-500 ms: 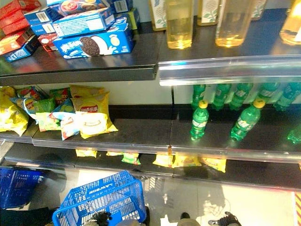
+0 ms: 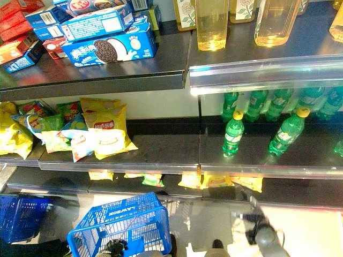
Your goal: Pick up the snacks into the basket
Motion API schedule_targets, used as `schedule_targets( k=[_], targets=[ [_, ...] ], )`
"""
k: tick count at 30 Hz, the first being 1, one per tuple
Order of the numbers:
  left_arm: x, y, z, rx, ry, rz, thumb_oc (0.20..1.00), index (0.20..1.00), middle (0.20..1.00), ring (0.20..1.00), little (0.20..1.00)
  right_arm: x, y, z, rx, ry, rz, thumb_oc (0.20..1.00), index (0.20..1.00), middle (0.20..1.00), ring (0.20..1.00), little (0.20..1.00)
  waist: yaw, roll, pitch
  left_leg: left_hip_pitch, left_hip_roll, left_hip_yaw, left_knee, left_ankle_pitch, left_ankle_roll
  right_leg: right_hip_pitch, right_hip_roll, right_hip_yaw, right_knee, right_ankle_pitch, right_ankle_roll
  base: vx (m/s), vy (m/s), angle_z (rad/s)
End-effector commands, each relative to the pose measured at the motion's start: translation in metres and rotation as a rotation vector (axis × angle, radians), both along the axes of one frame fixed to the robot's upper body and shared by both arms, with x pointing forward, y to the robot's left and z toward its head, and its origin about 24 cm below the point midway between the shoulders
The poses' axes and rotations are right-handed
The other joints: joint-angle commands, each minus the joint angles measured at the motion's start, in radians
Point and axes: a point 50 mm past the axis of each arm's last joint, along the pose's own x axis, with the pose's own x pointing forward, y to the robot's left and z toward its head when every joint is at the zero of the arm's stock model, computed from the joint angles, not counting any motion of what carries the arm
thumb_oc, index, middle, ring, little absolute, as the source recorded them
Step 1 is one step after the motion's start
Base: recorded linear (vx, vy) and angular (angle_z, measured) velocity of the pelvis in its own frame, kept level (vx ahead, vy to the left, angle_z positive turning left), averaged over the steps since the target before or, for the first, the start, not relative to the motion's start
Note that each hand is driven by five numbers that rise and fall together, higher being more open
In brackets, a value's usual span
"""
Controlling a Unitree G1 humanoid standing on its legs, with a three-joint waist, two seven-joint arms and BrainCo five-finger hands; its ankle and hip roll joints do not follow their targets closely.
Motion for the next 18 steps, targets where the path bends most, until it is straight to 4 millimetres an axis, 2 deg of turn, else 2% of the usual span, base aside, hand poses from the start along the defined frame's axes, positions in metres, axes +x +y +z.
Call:
schedule_targets(
  k=[1,3,4,6,7,8,9,10,12,16,18],
  targets=[
    [-0.015,0.021,-0.002,0.118,0.11,-0.081,0.2,0.2,0.2,0.2,0.2,0.027,-0.006,0.06,-0.014,-0.286,0.055,1.0,1.0,1.0,1.0,1.0,0.019,-0.057,0.027,-0.039,0.0,0.029,0.002,-0.002,-0.031,-0.046,-0.09,0.035,0.035,0.007,0.101,-0.03,0.046,0.03],
    [-0.009,0.019,-0.001,0.126,0.1,-0.091,0.2,0.2,0.2,0.2,0.2,0.028,-0.006,0.079,-0.02,-0.374,0.057,1.0,1.0,1.0,1.0,1.0,0.018,-0.063,0.035,-0.044,-0.003,0.033,0.002,-0.006,-0.029,-0.054,-0.096,0.037,0.034,0.012,0.106,-0.03,0.051,0.05],
    [-0.009,0.019,-0.001,0.126,0.1,-0.091,0.2,0.2,0.2,0.2,0.2,0.028,-0.006,0.079,-0.02,-0.374,0.056,1.0,1.0,1.0,1.0,1.0,0.019,-0.062,0.035,-0.044,-0.003,0.034,0.002,-0.006,-0.029,-0.054,-0.096,0.038,0.034,0.012,0.106,-0.01,0.035,-0.05],
    [-0.002,0.019,0.0,0.134,0.085,-0.094,0.2,0.2,0.2,0.2,0.2,0.03,-0.006,0.095,-0.022,-0.44,0.063,1.0,1.0,1.0,1.0,1.0,0.017,-0.071,0.04,-0.048,-0.005,0.038,0.002,-0.011,-0.025,-0.063,-0.101,0.041,0.032,0.019,0.112,-0.02,0.03,-0.12],
    [0.004,0.02,0.002,0.136,0.071,-0.093,0.2,0.2,0.2,0.2,0.2,0.035,-0.006,0.11,-0.045,-0.493,0.074,1.0,1.0,1.0,1.0,1.0,0.017,-0.078,0.044,-0.052,-0.007,0.046,0.002,-0.016,-0.024,-0.07,-0.106,0.045,0.028,0.026,0.117,-0.01,0.029,-0.05],
    [0.004,0.02,0.002,0.136,0.071,-0.093,0.2,0.2,0.2,0.2,0.2,0.035,-0.006,0.11,-0.045,-0.493,0.074,1.0,1.0,1.0,1.0,1.0,0.017,-0.078,0.044,-0.052,-0.007,0.046,0.002,-0.016,-0.023,-0.07,-0.106,0.045,0.028,0.026,0.117,-0.01,0.041,-0.05],
    [0.007,0.021,0.003,0.14,0.063,-0.09,0.2,0.2,0.2,0.2,0.2,0.037,-0.006,0.119,-0.053,-0.528,0.085,1.0,1.0,1.0,1.0,1.0,0.017,-0.081,0.046,-0.055,-0.008,0.049,0.002,-0.018,-0.022,-0.074,-0.108,0.047,0.026,0.03,0.12,-0.02,0.036,-0.07],
    [0.013,0.024,0.005,0.147,0.047,-0.091,0.2,0.2,0.2,0.2,0.2,0.042,-0.005,0.137,-0.066,-0.595,0.102,1.0,1.0,1.0,1.0,1.0,0.018,-0.087,0.049,-0.059,-0.009,0.052,0.002,-0.021,-0.018,-0.082,-0.112,0.052,0.025,0.034,0.125,-0.02,0.054,-0.05],
    [0.014,0.027,0.006,0.154,0.041,-0.084,0.2,0.2,0.2,0.2,0.2,0.046,-0.004,0.151,-0.059,-0.656,0.109,1.0,1.0,1.0,1.0,1.0,0.021,-0.092,0.055,-0.063,-0.01,0.056,0.002,-0.022,-0.016,-0.088,-0.117,0.052,0.024,0.038,0.129,-0.01,0.051,-0.03],
    [0.019,0.03,0.008,0.166,0.026,-0.085,0.2,0.2,0.2,0.2,0.2,0.059,-0.01,0.17,-0.082,-0.712,0.103,1.0,1.0,1.0,1.0,1.0,0.033,-0.103,0.075,-0.079,-0.019,0.063,0.002,-0.025,-0.007,-0.117,-0.127,0.061,0.03,0.053,0.138,-0.05,0.048,-0.03],
    [0.027,0.031,0.011,0.175,0.008,-0.097,0.2,0.2,0.2,0.2,0.2,0.072,-0.012,0.177,-0.109,-0.716,0.092,1.0,1.0,1.0,1.0,1.0,0.042,-0.107,0.096,-0.094,-0.022,0.064,0.002,-0.021,0.0,-0.143,-0.128,0.068,0.05,0.056,0.14,-0.11,0.038,-0.07]
  ],
)
